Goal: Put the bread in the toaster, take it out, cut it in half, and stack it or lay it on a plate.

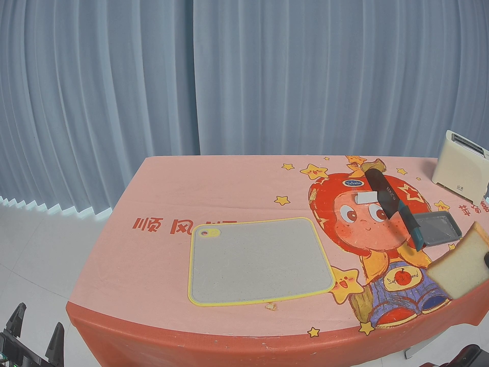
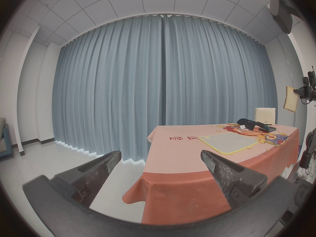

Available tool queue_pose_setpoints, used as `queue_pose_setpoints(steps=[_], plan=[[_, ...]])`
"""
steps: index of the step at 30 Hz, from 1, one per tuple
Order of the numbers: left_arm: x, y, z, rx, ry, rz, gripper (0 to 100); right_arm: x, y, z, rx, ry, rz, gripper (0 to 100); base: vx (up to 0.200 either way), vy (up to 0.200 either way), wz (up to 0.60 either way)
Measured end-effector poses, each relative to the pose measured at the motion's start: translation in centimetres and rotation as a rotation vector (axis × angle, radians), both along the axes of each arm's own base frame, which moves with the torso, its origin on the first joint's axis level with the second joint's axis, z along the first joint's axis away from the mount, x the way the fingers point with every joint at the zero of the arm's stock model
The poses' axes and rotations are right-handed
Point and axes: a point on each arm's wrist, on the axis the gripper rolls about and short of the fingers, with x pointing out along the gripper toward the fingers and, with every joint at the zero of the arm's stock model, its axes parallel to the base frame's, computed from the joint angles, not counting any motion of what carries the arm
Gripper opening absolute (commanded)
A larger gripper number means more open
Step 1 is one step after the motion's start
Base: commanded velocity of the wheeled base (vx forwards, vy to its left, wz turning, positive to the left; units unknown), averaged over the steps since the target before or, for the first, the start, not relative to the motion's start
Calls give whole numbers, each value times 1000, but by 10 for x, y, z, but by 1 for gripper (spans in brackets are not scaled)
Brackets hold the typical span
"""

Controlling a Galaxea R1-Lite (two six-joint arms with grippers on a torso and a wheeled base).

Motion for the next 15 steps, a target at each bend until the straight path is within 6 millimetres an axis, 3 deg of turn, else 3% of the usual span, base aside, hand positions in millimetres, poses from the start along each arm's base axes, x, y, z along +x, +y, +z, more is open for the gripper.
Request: queue_pose_setpoints(steps=[15], plan=[[0,0,0,0,0,-1,100,10,8,-4,-8,86,222,0,0,0,0]])
